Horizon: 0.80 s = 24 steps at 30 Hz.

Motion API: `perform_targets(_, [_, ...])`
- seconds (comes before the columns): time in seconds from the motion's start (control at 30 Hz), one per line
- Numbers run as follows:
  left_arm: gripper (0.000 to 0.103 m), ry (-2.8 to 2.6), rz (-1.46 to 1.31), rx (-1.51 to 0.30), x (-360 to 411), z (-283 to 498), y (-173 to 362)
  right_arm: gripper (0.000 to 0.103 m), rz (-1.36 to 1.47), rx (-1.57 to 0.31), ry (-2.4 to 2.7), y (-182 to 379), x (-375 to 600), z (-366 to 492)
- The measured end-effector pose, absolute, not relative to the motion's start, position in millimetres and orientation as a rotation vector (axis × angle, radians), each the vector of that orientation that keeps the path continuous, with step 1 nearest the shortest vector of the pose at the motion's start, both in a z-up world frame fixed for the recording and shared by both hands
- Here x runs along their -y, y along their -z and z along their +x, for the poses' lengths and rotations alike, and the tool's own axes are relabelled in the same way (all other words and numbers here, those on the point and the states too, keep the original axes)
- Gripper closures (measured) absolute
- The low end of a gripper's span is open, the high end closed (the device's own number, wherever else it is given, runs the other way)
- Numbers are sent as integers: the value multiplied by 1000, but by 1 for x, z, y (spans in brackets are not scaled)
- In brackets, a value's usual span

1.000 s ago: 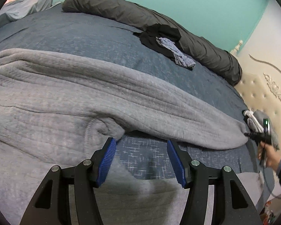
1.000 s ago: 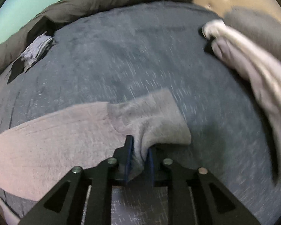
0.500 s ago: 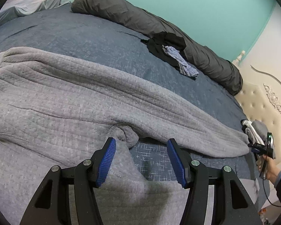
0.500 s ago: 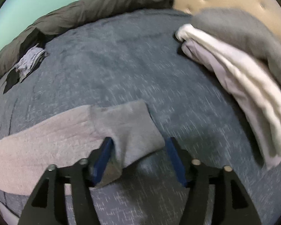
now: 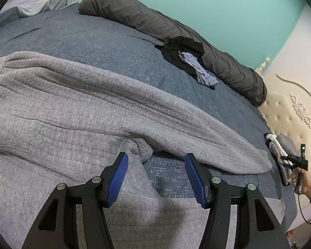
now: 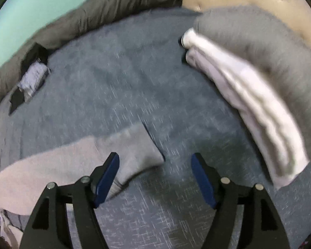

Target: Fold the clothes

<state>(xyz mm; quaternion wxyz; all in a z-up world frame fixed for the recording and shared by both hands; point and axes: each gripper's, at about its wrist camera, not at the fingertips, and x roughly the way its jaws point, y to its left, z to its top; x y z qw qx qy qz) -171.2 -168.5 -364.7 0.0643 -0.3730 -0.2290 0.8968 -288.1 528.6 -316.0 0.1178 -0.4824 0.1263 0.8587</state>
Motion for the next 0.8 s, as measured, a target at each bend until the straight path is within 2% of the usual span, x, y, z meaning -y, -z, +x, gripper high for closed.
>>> perform_targets(0.07, [42,-2709,-1128,692,168,-171,365,30,-1414,-344,-2567,309,-514,-292])
perform_targets(0.17, [42,-2713,-1129,689,168,-171,365,30,-1461,-191,-2606,310,-479,-303])
perform_targets(0.33, [42,-2724,-1126,711,177,-169,365,30,-1495,-140,-2705,320,-414,-325])
perform_targets(0.63, [42,-2743,-1142,780,203,-165,371,30,-1784,-33,-3073,330,-188,-383])
perform_targets(0.8, [42,-2735,-1161,817,218,-163,377,30,-1968,167,-3186,336,-67,-396])
